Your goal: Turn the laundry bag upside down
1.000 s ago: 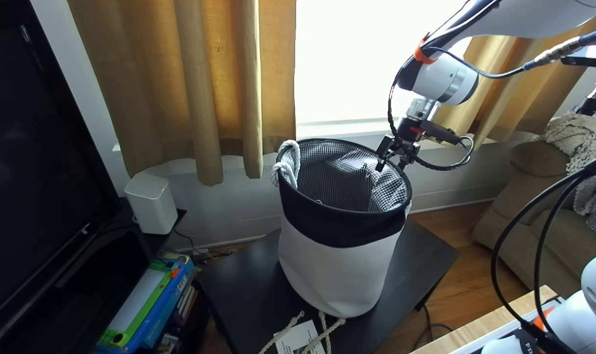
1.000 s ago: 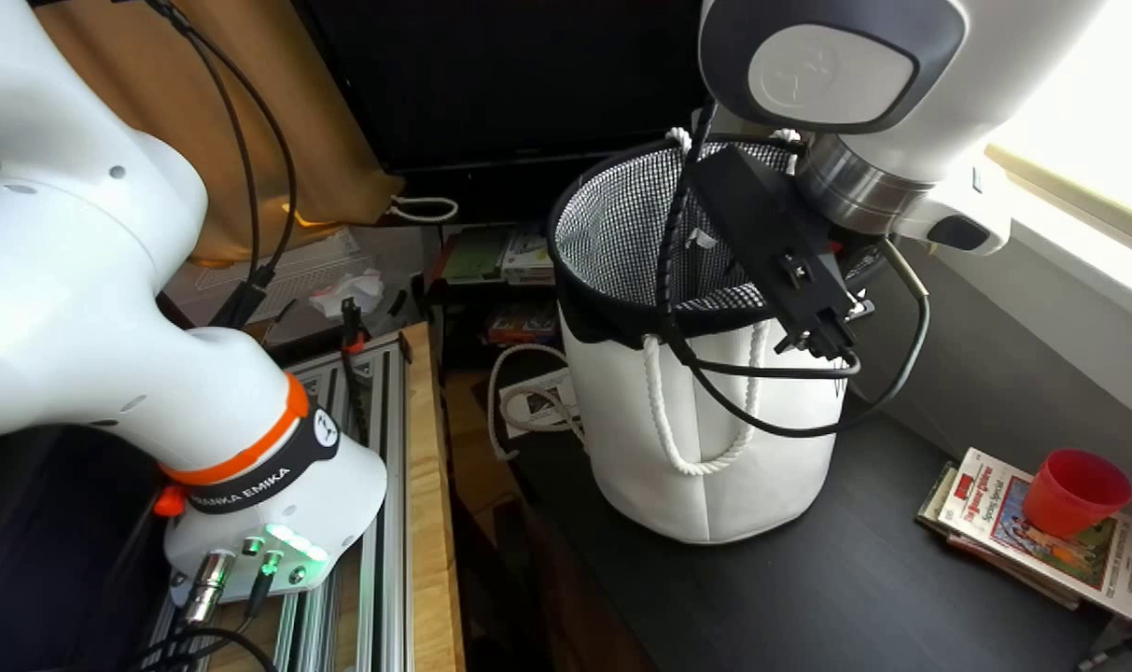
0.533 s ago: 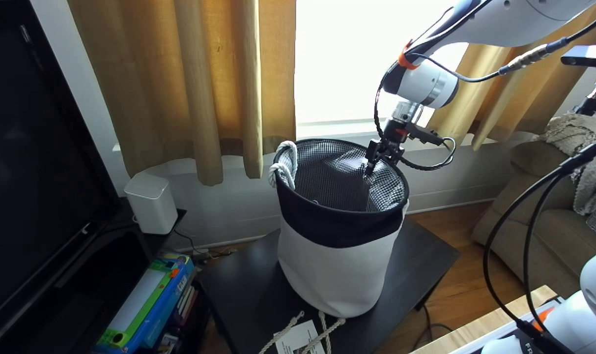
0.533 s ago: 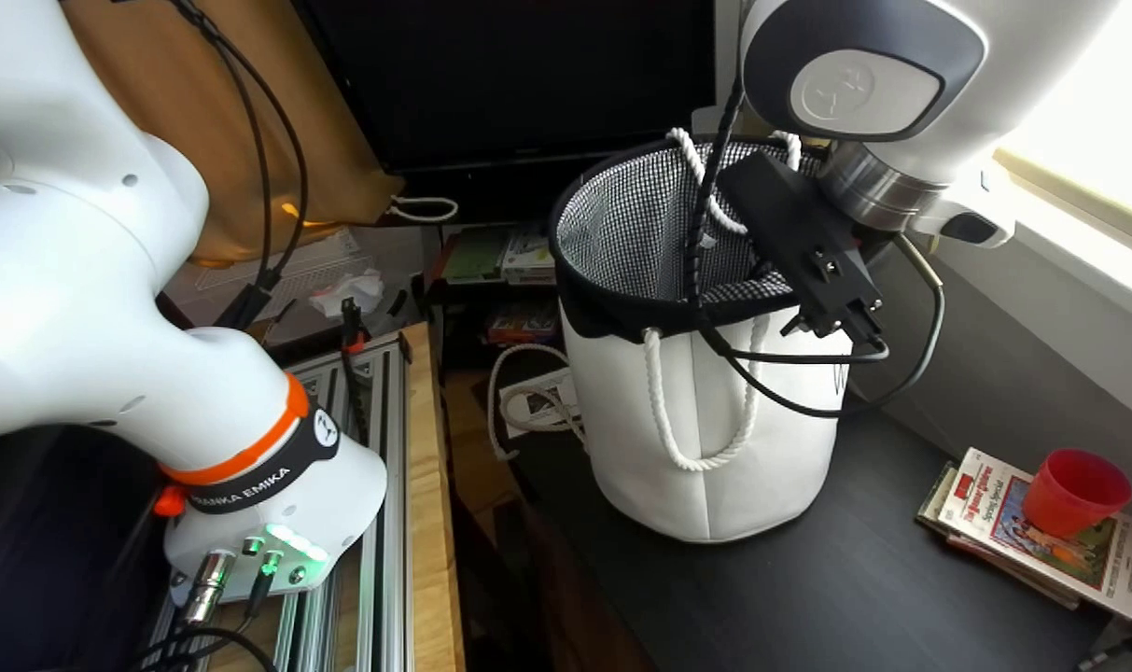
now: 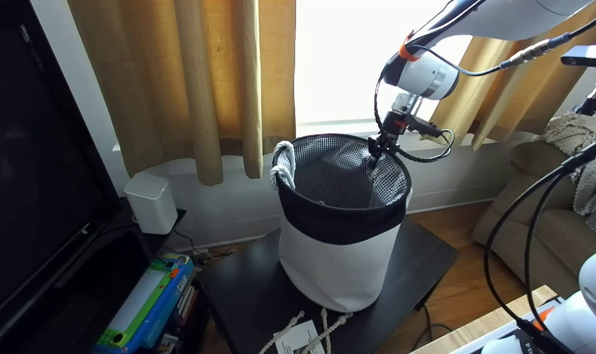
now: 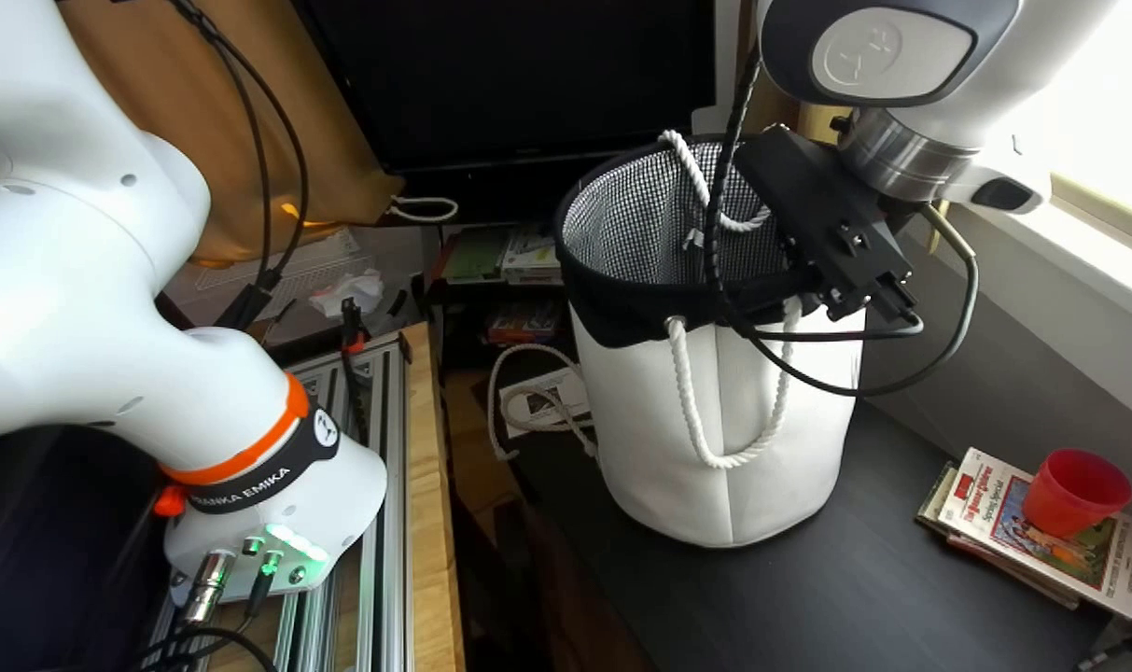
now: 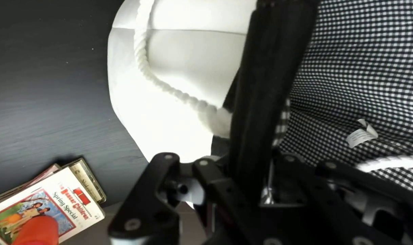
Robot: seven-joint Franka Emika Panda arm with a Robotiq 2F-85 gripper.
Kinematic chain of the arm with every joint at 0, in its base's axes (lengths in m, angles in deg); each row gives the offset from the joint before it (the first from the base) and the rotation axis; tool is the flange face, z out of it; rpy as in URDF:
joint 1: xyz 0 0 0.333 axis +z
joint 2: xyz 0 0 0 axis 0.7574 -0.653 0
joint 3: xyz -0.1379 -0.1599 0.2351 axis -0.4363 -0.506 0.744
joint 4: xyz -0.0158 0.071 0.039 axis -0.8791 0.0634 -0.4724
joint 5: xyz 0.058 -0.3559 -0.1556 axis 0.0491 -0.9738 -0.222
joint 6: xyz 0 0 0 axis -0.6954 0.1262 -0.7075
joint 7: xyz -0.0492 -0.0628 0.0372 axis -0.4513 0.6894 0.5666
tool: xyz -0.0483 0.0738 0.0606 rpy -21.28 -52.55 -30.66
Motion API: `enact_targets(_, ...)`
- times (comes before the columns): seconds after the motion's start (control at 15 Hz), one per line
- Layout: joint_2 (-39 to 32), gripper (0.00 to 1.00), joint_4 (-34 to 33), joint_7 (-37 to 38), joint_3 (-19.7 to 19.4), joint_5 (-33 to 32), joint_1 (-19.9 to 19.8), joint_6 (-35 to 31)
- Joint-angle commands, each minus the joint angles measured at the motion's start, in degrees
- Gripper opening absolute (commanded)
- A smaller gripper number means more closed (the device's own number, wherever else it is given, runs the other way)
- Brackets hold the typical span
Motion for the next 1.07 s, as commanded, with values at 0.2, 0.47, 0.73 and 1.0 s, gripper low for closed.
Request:
enact_targets(0.2, 6.6, 0.01, 1.6, 2.4, -0.1, -4.2, 0.4, 4.9)
enact_targets(0.47, 11.1, 0.01, 2.4, 6.8, -0.8, -11.2, 1.7, 7.0)
enact_targets(0.73, 15.0, 0.01, 3.2, 13.1, -0.8, -19.8, 3.3, 8.2)
enact_targets(1.0, 16.1, 0.01, 4.6, 18.3, 0.0, -26.3, 5.5, 9.7)
